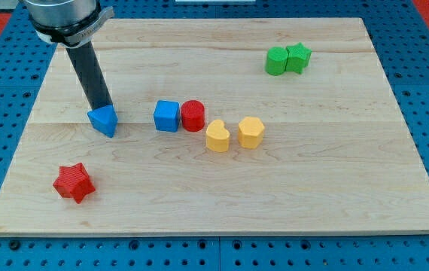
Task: Push the blue triangle above the red star
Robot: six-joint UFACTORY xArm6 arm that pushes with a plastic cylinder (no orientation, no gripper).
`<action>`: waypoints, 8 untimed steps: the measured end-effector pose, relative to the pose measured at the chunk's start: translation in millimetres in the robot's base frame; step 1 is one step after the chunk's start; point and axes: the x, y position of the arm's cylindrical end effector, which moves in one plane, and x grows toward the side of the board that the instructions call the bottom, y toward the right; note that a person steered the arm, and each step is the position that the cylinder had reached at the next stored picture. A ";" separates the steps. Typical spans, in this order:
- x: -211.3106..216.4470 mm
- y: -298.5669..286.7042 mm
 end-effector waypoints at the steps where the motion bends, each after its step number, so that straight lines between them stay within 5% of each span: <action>1: 0.4 0.0; 5: -4.1 21.8; 8: 48.6 22.2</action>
